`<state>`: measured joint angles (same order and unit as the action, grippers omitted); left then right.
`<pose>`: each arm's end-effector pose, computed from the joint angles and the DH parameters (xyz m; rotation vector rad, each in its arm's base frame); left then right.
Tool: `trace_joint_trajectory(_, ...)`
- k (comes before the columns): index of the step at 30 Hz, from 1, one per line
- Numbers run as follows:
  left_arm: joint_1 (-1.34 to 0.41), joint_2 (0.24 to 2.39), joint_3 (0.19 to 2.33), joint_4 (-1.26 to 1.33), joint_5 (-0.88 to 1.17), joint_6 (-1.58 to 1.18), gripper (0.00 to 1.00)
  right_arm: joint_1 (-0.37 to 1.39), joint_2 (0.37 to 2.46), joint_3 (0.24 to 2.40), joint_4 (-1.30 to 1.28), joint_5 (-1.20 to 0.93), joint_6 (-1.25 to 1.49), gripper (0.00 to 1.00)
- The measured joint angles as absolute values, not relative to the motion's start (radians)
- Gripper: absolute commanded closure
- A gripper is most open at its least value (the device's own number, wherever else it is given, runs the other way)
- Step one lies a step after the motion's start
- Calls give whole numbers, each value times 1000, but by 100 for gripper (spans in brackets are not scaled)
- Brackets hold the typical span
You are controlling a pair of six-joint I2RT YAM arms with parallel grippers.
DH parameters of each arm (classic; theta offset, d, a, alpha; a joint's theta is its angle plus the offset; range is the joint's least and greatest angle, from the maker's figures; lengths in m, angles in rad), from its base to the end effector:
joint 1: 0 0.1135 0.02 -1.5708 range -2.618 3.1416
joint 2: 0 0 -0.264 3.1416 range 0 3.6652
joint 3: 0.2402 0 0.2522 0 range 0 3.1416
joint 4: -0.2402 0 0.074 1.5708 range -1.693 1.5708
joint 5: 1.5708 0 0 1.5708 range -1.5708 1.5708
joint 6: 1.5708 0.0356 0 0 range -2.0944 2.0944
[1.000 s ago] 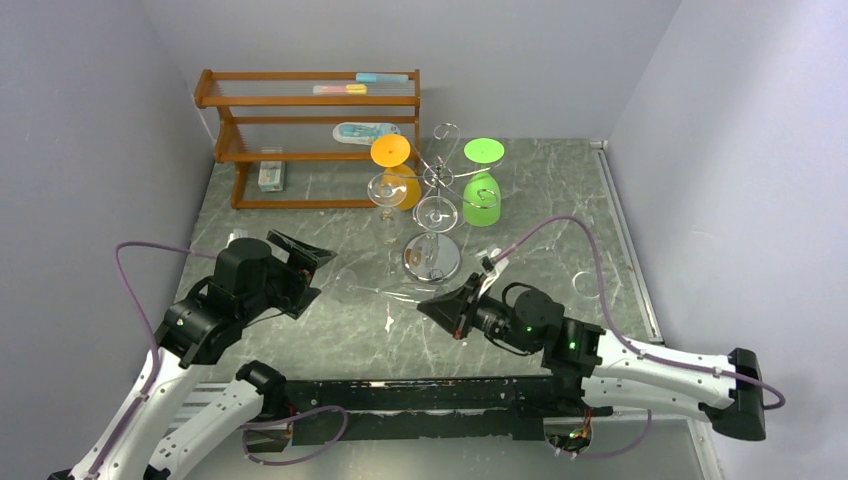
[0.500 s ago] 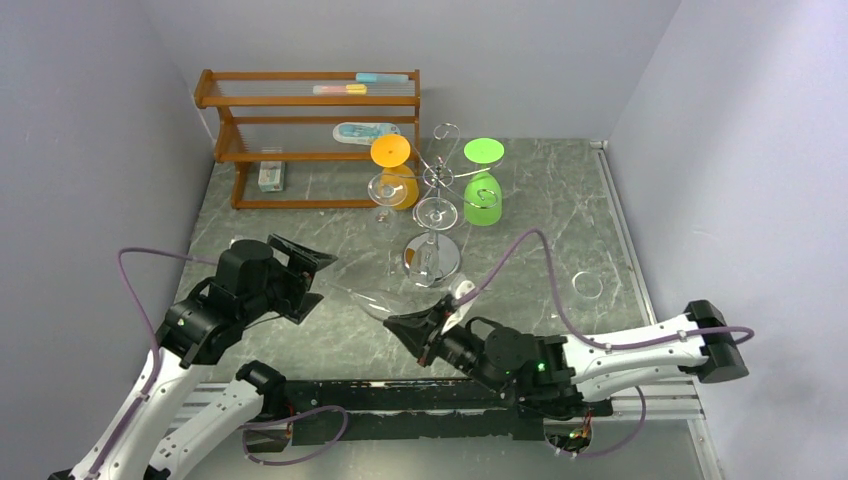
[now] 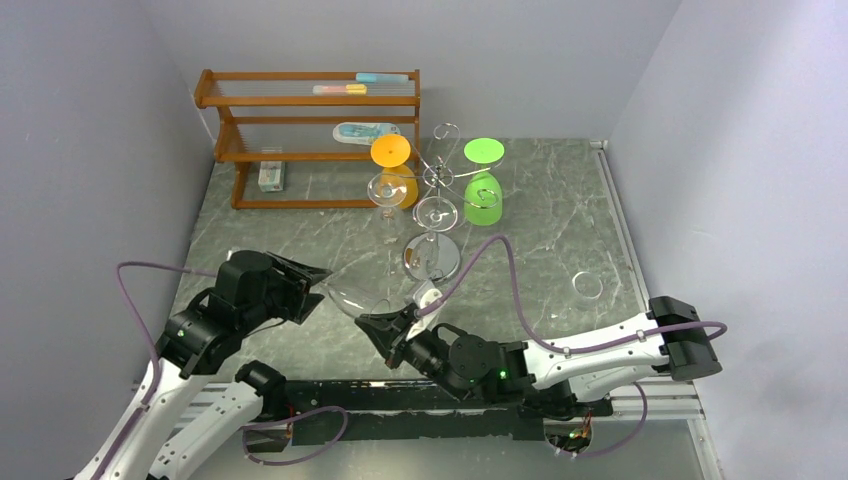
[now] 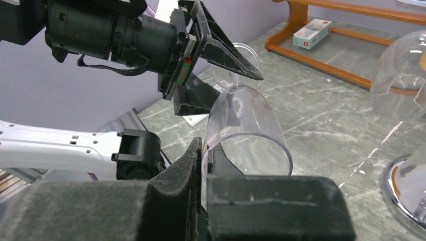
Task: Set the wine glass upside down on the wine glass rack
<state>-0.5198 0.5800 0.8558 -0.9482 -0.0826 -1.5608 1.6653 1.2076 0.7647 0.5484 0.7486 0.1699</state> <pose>0.0919 -0.0492 0.3144 -1.2600 2.1000 -0.9669 -0.0016 0.2738 0.3200 -0.5161 1.4778 0.9238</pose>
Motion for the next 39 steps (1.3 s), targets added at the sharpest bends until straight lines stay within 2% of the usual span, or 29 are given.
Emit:
trace_joint_trajectory(8,-520,551,853,-908,-110,-1574,72,1666,1261,787,593,723,159,100)
trace_joint_trajectory(12,-520,542,853,-905,-121,-1594,92,1666,1261,787,613,721,160,100)
trace_joint_trajectory(13,-520,539,852,-895,-123,-1607,95,1666,1261,787,614,717,162,100)
trace_joint_trajectory(15,-520,533,851,-865,-127,-1633,95,1666,1261,787,614,712,164,98)
trace_joint_trajectory(19,-520,531,849,-828,-131,-1624,95,1666,1261,786,622,714,187,50)
trace_joint_trajectory(22,-520,530,848,-788,-153,-1547,95,1666,1245,765,625,703,228,30)
trace_joint_trajectory(26,-520,517,837,-698,-192,-1380,95,1666,1180,712,606,693,274,22)
trace_joint_trajectory(31,-520,487,832,-543,-201,-1077,95,1666,1068,678,500,662,335,18)
trace_joint_trajectory(35,-520,479,826,-381,-114,-792,95,1666,993,701,377,643,364,16)
trace_joint_trajectory(39,-520,484,827,-263,27,-545,95,1665,994,818,248,603,350,13)
